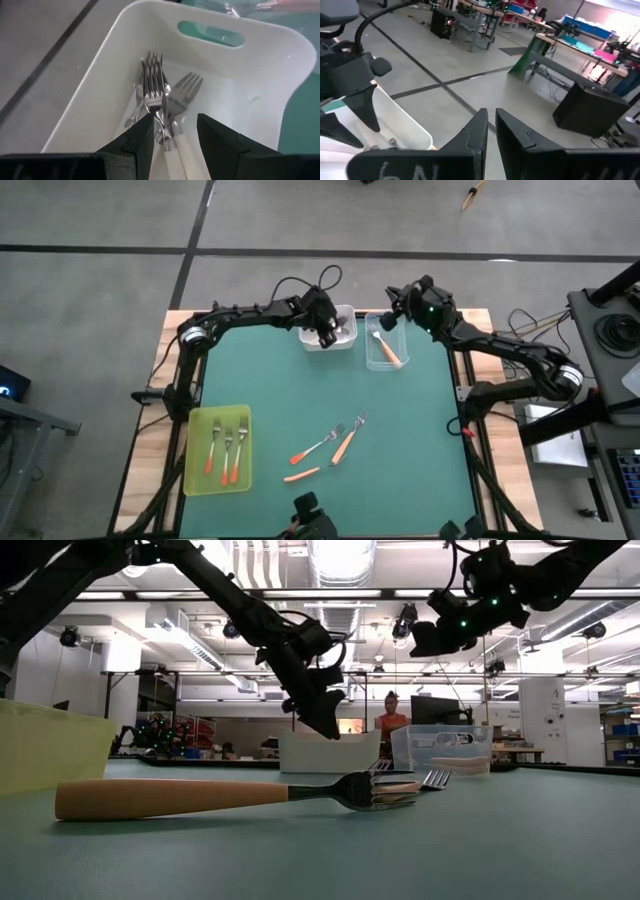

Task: Sort silverware by color (type)
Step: Put the white fork into the white bin

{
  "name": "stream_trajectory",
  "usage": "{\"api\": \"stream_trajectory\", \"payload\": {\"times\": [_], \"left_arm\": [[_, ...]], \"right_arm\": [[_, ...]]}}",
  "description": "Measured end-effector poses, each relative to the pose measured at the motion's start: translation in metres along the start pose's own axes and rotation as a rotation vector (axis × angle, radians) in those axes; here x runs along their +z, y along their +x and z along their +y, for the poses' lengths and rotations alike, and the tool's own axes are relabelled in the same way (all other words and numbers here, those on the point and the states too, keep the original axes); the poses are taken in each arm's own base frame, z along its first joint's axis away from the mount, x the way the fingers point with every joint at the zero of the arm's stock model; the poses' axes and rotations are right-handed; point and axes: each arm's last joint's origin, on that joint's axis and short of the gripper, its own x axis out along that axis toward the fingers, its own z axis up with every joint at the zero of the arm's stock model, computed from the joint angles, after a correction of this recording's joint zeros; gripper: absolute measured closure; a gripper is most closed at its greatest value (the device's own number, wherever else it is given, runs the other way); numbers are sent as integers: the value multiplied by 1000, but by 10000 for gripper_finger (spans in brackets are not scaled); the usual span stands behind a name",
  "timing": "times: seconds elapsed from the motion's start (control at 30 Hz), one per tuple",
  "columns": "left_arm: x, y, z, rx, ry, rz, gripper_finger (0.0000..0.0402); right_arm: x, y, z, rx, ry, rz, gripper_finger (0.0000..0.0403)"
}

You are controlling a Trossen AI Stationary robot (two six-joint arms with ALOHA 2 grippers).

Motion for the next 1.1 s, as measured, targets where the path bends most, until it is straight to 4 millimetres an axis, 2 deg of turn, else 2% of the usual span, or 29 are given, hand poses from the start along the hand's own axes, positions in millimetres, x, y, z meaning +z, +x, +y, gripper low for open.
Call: {"api": "stream_trajectory", "payload": {"times": [0.17, 0.33, 0.63, 0.77, 0.93, 1.1], "left_arm": [[-1, 0, 1, 0, -18, 12, 270], [-3, 0, 1, -1, -25, 28, 268], [0, 0, 1, 4, -44, 2, 224], [2, 0, 2, 6, -58, -20, 217], [-1, 2, 1, 6, -72, -12, 217], [-5, 13, 0, 6, -83, -4, 217]], "right_arm": [[-9, 9, -5, 38, -17, 0, 376], [-13, 16, -14, 0, -19, -10, 376], [-18, 19, -31, -57, -51, -1, 376], [-20, 19, -40, -82, -3, -1, 376], [-25, 22, -43, -51, 2, 11, 376], [-28, 24, -42, -46, 1, 19, 376]]}}
